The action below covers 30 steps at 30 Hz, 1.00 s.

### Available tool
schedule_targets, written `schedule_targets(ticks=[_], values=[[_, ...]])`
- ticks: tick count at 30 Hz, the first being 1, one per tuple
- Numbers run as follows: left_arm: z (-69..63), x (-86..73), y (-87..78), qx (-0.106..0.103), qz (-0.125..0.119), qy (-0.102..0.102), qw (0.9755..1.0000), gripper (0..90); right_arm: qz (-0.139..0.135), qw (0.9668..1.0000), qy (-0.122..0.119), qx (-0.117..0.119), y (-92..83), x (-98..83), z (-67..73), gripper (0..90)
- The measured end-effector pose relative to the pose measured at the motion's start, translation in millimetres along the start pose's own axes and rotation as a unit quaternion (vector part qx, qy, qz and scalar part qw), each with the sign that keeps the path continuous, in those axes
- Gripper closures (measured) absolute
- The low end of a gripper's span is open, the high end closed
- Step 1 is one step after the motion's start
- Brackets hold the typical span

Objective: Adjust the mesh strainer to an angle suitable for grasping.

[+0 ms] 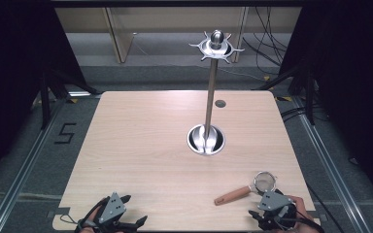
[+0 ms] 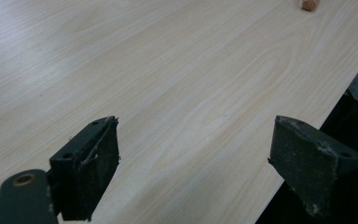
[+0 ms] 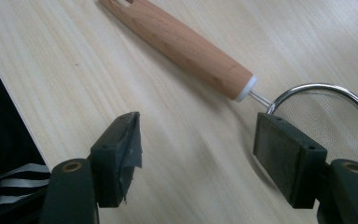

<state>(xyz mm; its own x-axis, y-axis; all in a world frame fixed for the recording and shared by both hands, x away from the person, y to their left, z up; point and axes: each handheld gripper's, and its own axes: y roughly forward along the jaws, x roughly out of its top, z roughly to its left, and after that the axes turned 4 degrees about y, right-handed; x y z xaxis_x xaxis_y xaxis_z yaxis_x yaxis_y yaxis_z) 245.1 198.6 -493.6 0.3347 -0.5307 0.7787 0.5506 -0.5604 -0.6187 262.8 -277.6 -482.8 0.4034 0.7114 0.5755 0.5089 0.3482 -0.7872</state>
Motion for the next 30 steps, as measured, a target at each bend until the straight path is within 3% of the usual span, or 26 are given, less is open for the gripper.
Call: schedule_targets(ticks=[4,12,13,14,17,18,19,20,21,22,23,26,27,29,30], values=[[-1.2,0.0,1.1,-0.001,-0.008,-0.007,0.9999,15.0,0.002,1.0000,-0.008,0.003,1.1,-0.2,-0.4,33.0],[-1.0,-0.2,0.7,-0.005,-0.003,-0.007,1.0000,15.0,-0.001,0.9999,-0.013,0.002,1.5,0.9,-1.1,33.0],[0.0,-0.1,0.2,-0.002,0.002,0.001,1.0000,15.0,0.000,0.9999,-0.012,0.002,1.6,1.1,-1.1,33.0],[-0.3,-0.1,0.9,-0.003,-0.004,-0.002,1.0000,15.0,0.001,1.0000,-0.004,0.001,1.2,1.7,-0.1,32.9],[-0.6,-0.3,0.7,-0.005,-0.002,-0.005,1.0000,15.0,0.000,0.9999,-0.015,0.002,2.0,3.2,-1.3,32.9],[-0.6,-0.3,0.7,-0.005,-0.002,-0.005,1.0000,15.0,0.002,1.0000,-0.004,0.003,1.7,4.2,0.0,32.9],[0.1,-0.4,2.4,-0.001,-0.011,-0.003,0.9999,15.0,0.001,1.0000,-0.009,0.002,2.0,4.4,-0.9,32.9],[-0.4,-0.3,2.2,-0.002,-0.009,-0.008,0.9999,15.0,-0.002,0.9997,-0.024,0.005,3.1,5.5,-2.8,32.9],[-0.5,-0.3,2.1,-0.002,-0.009,-0.008,0.9999,15.0,0.000,1.0000,-0.009,0.003,2.6,6.7,-0.8,32.9],[-3.6,-1.0,2.2,-0.003,-0.007,-0.031,0.9995,15.0,0.001,0.9998,-0.022,0.004,3.1,7.4,-2.7,32.9],[-3.5,-0.9,2.3,-0.003,-0.008,-0.031,0.9995,15.0,0.004,0.9999,-0.011,0.009,3.4,8.1,-1.7,32.9],[-2.2,-1.2,2.5,0.001,-0.008,-0.026,0.9996,15.0,0.004,0.9999,-0.014,0.007,4.2,10.2,-1.7,32.9],[-0.6,-0.6,2.2,0.001,-0.006,-0.013,0.9999,15.0,0.001,0.9995,-0.032,0.009,5.7,11.7,-4.1,32.9],[-2.0,-1.0,2.1,0.000,-0.003,-0.022,0.9998,15.0,0.003,0.9995,-0.031,0.002,5.7,16.8,-6.8,32.9],[-2.1,-1.0,2.2,0.000,-0.003,-0.022,0.9998,15.0,-0.001,0.9990,-0.044,0.006,6.9,19.0,-9.1,32.9]])
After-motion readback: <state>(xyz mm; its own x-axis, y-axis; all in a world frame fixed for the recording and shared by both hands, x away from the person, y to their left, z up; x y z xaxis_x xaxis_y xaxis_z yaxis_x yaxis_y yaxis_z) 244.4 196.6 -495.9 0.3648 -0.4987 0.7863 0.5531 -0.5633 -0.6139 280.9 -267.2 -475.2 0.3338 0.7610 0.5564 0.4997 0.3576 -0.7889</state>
